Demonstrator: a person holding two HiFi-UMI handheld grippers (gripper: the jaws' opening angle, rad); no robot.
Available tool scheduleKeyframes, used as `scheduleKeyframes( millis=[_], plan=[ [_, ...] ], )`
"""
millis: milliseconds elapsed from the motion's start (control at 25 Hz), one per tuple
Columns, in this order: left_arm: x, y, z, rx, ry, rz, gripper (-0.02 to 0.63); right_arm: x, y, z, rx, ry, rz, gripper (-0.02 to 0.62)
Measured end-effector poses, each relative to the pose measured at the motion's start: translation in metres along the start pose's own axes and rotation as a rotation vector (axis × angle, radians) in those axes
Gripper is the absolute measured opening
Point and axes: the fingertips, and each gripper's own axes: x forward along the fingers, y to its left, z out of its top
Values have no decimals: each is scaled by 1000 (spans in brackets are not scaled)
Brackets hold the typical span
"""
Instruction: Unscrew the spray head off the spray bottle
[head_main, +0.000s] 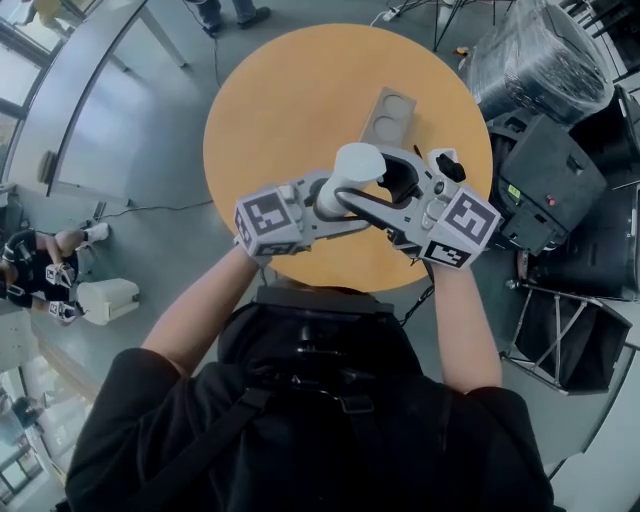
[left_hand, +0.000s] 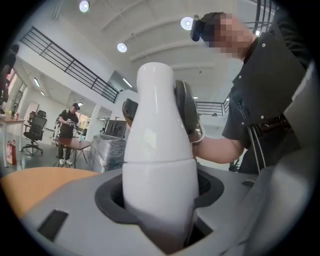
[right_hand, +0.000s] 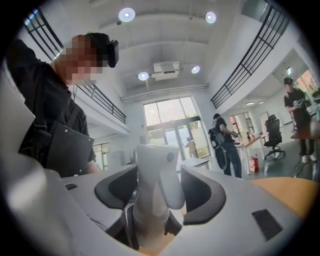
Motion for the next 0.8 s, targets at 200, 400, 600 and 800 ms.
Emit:
scheduleKeyframes(
  millis=[200,400,600,800],
  plan=[
    [-2,14,3,-17,-19,113,293,-4,-13,-1,16,-23,-206,296],
    [-8,25,8,23,-39,229,293,-8,-13,1,8,-25,-321,313],
    [-21,50,2,-48,-64,412,295,-12,-8,-3,22,-13,-367,297],
    [-17,48,3,12,-43,481,294,9,-7,-21,44,45,-379,258]
  ],
)
